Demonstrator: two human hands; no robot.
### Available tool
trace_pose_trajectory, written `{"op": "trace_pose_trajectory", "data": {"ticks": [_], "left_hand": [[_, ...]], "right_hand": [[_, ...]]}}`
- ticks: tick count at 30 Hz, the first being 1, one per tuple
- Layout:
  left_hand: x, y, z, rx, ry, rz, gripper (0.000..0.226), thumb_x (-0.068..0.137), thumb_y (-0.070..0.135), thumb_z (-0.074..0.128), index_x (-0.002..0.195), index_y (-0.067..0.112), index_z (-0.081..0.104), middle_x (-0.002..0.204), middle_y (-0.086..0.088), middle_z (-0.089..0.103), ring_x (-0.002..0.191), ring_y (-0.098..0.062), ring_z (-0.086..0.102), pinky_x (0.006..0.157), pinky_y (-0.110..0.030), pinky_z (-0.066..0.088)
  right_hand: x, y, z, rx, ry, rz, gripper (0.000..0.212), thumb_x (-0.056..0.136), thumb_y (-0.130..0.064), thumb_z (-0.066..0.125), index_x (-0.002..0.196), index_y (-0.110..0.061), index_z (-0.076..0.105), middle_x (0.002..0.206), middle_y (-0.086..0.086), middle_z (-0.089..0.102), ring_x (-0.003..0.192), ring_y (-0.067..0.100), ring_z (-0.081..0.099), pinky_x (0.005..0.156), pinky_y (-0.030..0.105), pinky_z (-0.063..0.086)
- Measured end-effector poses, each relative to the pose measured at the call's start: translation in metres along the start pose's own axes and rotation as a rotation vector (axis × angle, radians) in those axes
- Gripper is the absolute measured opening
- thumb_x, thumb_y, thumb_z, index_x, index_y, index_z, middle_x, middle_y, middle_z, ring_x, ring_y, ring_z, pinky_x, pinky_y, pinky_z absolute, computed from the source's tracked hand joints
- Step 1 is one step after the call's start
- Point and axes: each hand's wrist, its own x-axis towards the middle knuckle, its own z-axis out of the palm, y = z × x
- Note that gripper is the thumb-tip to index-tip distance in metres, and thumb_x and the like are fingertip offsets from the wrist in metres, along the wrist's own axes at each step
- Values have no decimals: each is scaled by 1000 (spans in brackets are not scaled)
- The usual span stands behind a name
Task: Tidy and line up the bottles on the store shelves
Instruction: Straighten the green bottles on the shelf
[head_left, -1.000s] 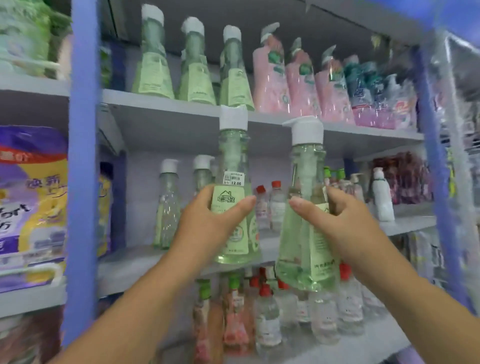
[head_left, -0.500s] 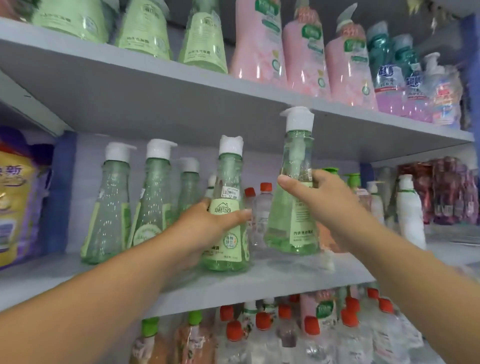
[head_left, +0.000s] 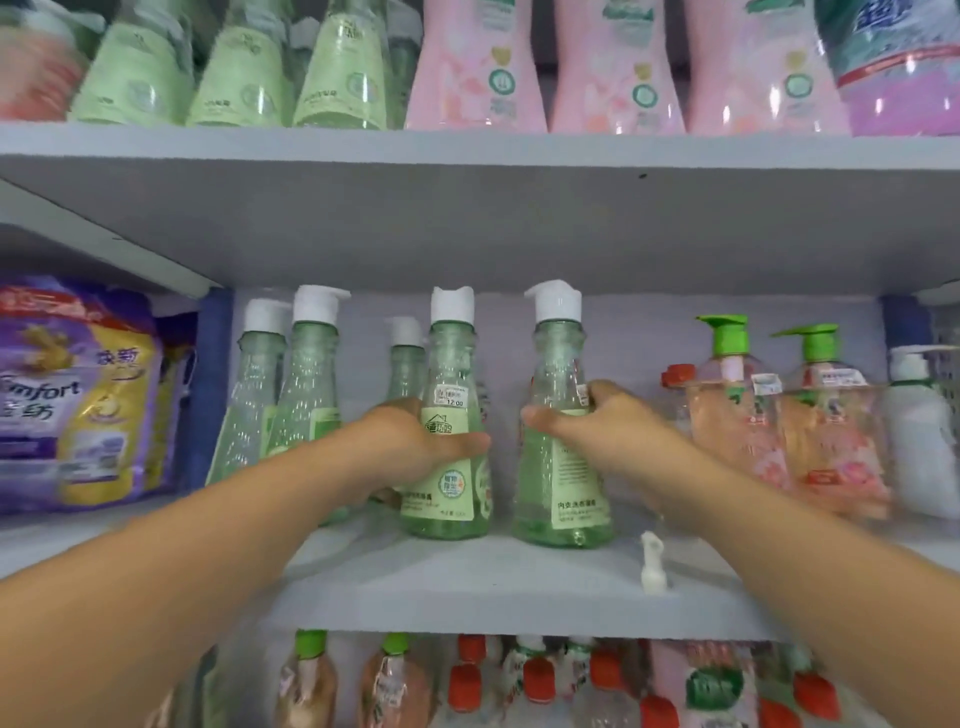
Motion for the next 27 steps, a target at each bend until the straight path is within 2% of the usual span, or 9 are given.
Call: {"op": "trace_pose_trajectory", "data": {"ticks": [4,7,10,13,15,17,20,23,27], "left_hand": [[13,-7,6,206,38,55,61,80,75,64,124,32,64,115,5,72,86,-13,66,73,-26,53],[12,-15,-14,358,93,104,61,80,80,58,107,27,70,96,2,73,74,-16,65,75,-31,56],[10,-36,-67,276,425,222,50,89,68,58,79,20,65,68,-1,61,56,-16,52,58,-29,45],[20,-65,-131,236,643,210,28,98,40,60,86,15,65,68,0,59,62,-20,52,58,-27,40],[36,-80,-164,280,533,31,34,97,39,61,102,6,66,79,-9,65,71,-29,62,70,-30,52],[50,-96,-179,272,355,-142,52,94,49,65,110,1,61,90,-18,70,79,-34,73,81,-41,62],[65,-114,-180,162,134,-214,57,90,52,71,121,7,53,115,-14,65,90,-34,74,82,-49,63],[77,-122,-171,69,36,-181,55,88,41,77,121,4,53,118,-11,61,92,-38,73,84,-52,62],[97,-125,-168,33,-16,-175,63,88,33,79,132,-3,52,121,-16,56,97,-41,70,86,-51,61]], "right_hand": [[11,1,-1,-208,-7,-29,44,83,-62,72,108,-29,59,104,-4,63,83,10,61,63,26,43],[13,-3,0,-254,-27,-28,40,82,-63,72,100,-29,59,102,-2,64,76,8,58,61,25,43],[11,-9,0,-376,-21,4,40,82,-64,70,86,-27,56,102,4,66,78,17,59,70,32,46],[4,-26,3,-627,87,27,64,77,-75,67,101,-18,53,114,12,62,92,29,59,77,37,49],[-3,-50,14,-685,323,-99,77,77,-76,64,121,-14,51,120,14,57,107,37,59,83,43,51],[-13,-86,41,-572,432,-276,59,85,-65,63,122,-19,54,118,7,59,110,34,59,84,43,48],[-9,-136,97,-392,135,-233,41,87,-64,60,99,-25,62,96,-2,72,88,22,69,79,35,51],[12,-156,152,-356,-191,-61,57,87,-69,61,112,-19,54,99,2,67,88,23,71,83,39,58],[40,-159,192,-214,-228,8,47,91,-44,73,122,-13,57,108,4,63,93,24,63,71,36,57]]}}
